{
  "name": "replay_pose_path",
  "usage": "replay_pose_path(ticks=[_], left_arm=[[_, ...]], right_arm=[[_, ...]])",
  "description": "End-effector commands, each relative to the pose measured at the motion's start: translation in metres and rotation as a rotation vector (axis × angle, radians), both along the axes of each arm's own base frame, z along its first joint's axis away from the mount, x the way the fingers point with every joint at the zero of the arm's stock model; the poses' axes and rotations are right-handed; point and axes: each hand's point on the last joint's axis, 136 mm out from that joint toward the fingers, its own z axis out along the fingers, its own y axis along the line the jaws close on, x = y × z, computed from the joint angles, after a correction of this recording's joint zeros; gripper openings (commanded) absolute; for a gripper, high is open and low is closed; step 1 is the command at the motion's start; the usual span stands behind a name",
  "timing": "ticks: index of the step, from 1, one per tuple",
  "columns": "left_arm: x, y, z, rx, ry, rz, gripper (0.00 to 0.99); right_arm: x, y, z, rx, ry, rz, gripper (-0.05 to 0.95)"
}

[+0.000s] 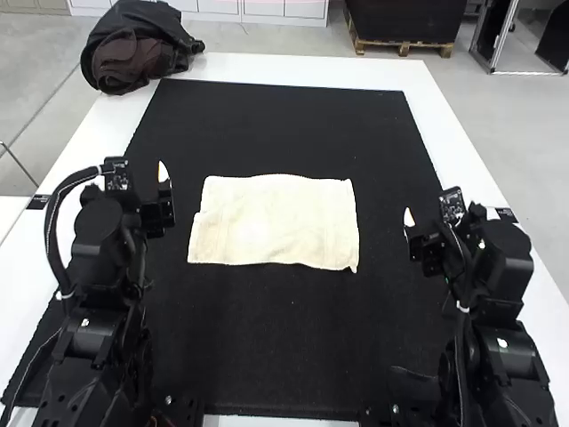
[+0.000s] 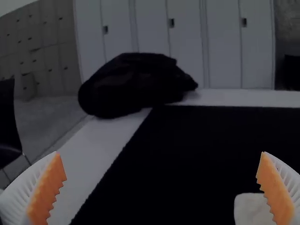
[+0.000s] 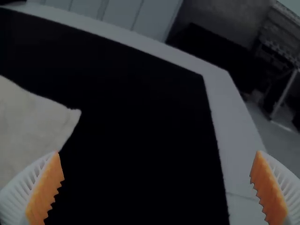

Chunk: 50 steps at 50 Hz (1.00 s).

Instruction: Fold the towel.

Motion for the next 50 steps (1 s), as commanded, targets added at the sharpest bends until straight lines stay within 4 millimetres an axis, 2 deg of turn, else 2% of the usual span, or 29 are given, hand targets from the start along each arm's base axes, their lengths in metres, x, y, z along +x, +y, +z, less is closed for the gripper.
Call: replay_pose_path(ticks=[1,4,5,10,19,25,29,33,36,40,46,50], left_arm=[[-0.002,-0.004,0.015,0.119,-0.036,-0.004,0.948],[-0.007,0.003,0.032,0.157,-0.094,0.047,0.938],[-0.012,0.006,0.045,0.167,-0.142,0.073,0.938],[-0.022,0.007,0.071,0.215,-0.219,0.106,0.938],[-0.025,0.008,0.112,0.218,-0.239,0.115,0.938],[-0.006,0.006,0.141,0.223,-0.19,0.101,0.938],[0.026,0.0,0.147,0.24,-0.09,0.061,0.938],[0.063,-0.004,0.141,0.252,0.023,0.023,0.936],[0.089,-0.004,0.13,0.255,0.108,0.014,0.936],[0.117,-0.003,0.111,0.257,0.203,0.005,0.951],[0.142,-0.002,0.079,0.255,0.319,-0.002,0.959],[0.151,-0.001,0.044,0.213,0.416,-0.007,0.957]], right_arm=[[0.0,0.005,0.015,-0.099,-0.082,0.041,0.92],[0.0,-0.008,0.041,-0.094,-0.183,-0.038,0.92],[-0.001,-0.015,0.053,-0.094,-0.23,-0.08,0.92],[-0.009,-0.027,0.085,-0.083,-0.35,-0.158,0.91],[-0.01,-0.033,0.128,0.031,-0.37,-0.185,0.91],[0.017,-0.039,0.156,0.164,-0.285,-0.202,0.91],[0.051,-0.042,0.163,0.243,-0.171,-0.214,0.91],[0.089,-0.04,0.155,0.293,-0.04,-0.217,0.91],[0.111,-0.04,0.147,0.334,0.033,-0.228,0.91],[0.136,-0.038,0.123,0.378,0.14,-0.239,0.91],[0.154,-0.024,0.084,0.446,0.273,-0.191,0.91],[0.155,-0.015,0.046,0.462,0.381,-0.171,0.91]])
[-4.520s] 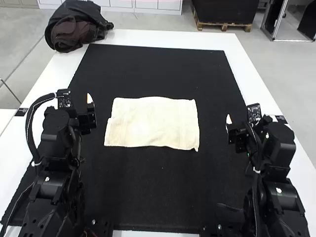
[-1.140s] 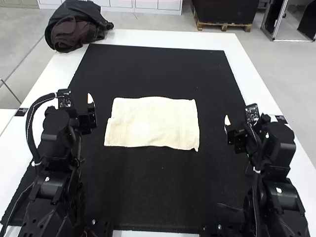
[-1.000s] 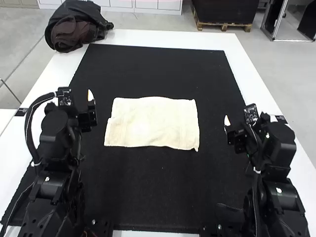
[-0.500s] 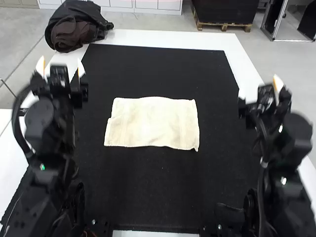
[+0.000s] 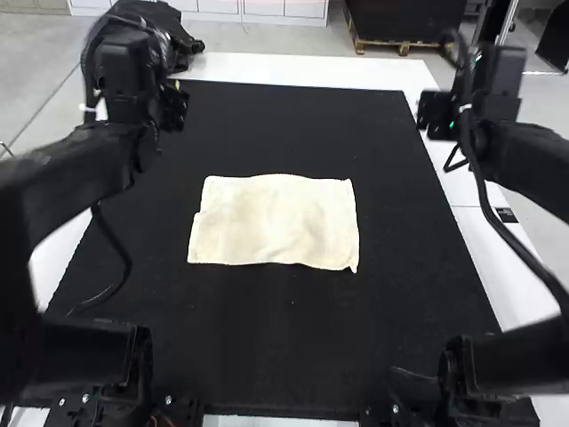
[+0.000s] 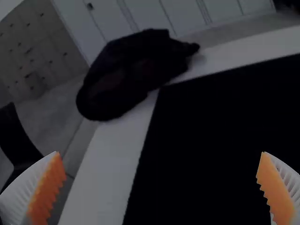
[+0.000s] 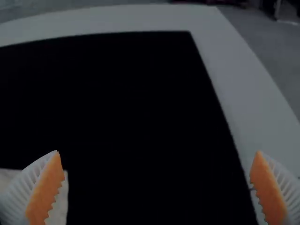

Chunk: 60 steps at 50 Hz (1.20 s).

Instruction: Fold the towel.

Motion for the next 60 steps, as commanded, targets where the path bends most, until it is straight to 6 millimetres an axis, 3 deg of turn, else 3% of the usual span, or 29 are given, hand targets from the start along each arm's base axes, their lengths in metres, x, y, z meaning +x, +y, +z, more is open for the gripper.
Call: replay_pose_path(ticks=[1,4,9,17,25,32,60], left_arm=[[0.01,0.002,-0.013,-0.037,0.045,0.011,0.957],[0.013,0.001,-0.037,-0.046,0.112,0.01,0.957],[0.016,-0.006,-0.072,-0.115,0.208,-0.035,0.959],[0.013,-0.005,-0.119,-0.28,0.35,-0.082,0.959],[0.013,0.004,-0.142,-0.401,0.398,-0.096,0.961],[0.016,0.0,-0.158,-0.448,0.434,-0.139,0.959],[0.043,-0.012,-0.21,-0.509,0.518,-0.206,0.959]], right_arm=[[0.003,0.013,-0.028,0.112,0.076,0.037,0.91],[-0.001,0.019,-0.061,0.123,0.165,0.041,0.92],[-0.009,0.036,-0.098,0.143,0.267,0.067,0.92],[-0.019,0.063,-0.131,0.134,0.355,0.136,0.92],[-0.017,0.092,-0.147,0.159,0.384,0.204,0.91],[-0.012,0.108,-0.155,0.152,0.381,0.234,0.91],[0.023,0.123,-0.181,0.153,0.364,0.244,0.91]])
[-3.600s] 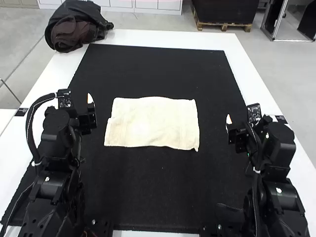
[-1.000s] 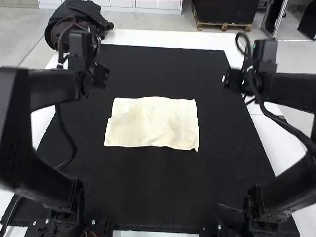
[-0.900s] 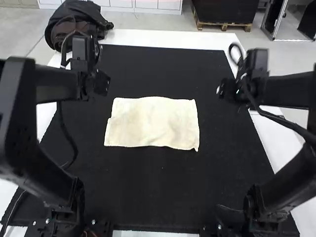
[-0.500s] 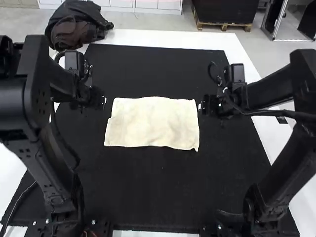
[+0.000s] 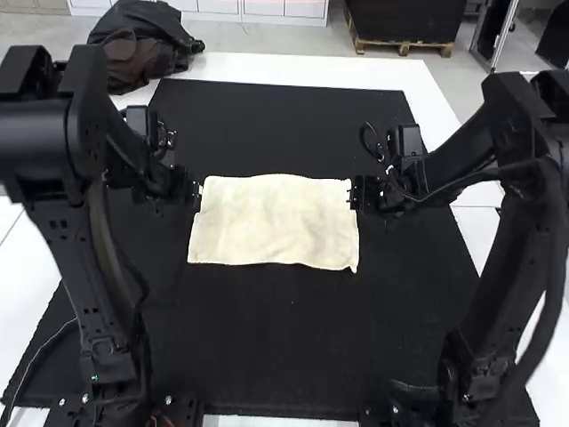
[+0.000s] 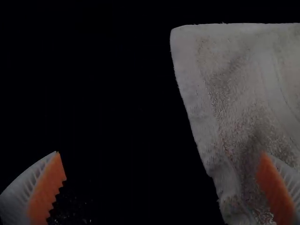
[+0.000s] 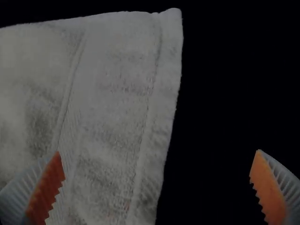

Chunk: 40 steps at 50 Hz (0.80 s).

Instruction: Fold the towel.

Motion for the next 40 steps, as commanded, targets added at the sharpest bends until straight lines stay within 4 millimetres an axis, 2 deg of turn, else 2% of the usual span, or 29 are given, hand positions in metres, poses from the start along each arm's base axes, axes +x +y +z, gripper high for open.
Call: replay_pose_path(ticks=[1,19,40], left_arm=[[0.016,-0.004,0.003,-0.027,-0.021,-0.022,0.959],[0.045,-0.029,-0.017,-0.035,0.005,-0.088,0.959],[0.062,-0.028,-0.033,-0.03,0.016,-0.079,0.957]], right_arm=[[0.015,0.008,0.005,0.012,-0.026,0.004,0.91],[0.037,0.014,-0.013,0.008,-0.011,0.007,0.91],[0.057,0.023,-0.024,0.005,-0.013,0.017,0.91]])
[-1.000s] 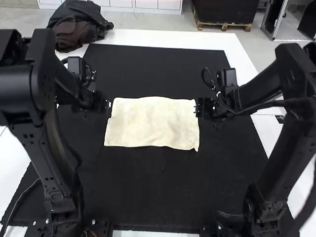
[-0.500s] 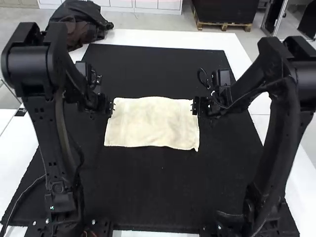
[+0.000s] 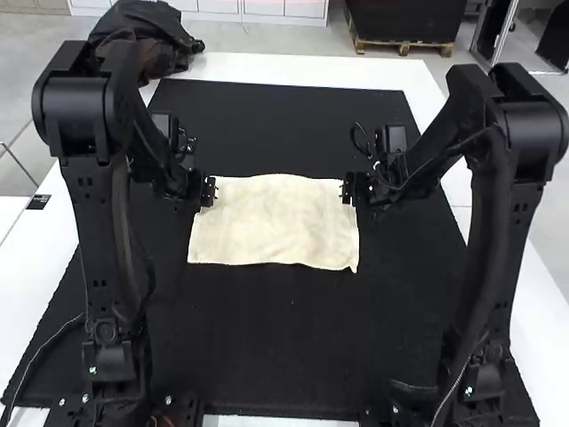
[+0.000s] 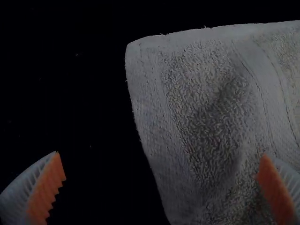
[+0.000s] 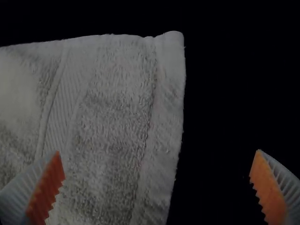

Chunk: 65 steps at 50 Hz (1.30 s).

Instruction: Fold the towel.

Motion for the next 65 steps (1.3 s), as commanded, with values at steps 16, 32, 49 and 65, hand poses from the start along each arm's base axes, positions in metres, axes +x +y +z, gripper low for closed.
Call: replay_pose_path(ticks=[16,32,49,65], left_arm=[[0.016,0.004,0.005,0.011,-0.028,0.015,0.959],[0.016,0.006,0.004,0.013,-0.028,0.019,0.961],[0.001,0.003,-0.026,0.038,0.031,-0.018,0.566],[0.003,0.01,-0.042,0.055,-0.024,-0.021,0.025]], right_arm=[[0.018,0.026,-0.008,0.007,-0.007,0.032,0.91],[0.025,0.032,-0.019,0.007,0.006,0.038,0.91],[0.015,0.037,-0.039,-0.012,0.047,0.106,0.43],[0.004,0.03,-0.049,0.015,0.061,0.093,-0.02]])
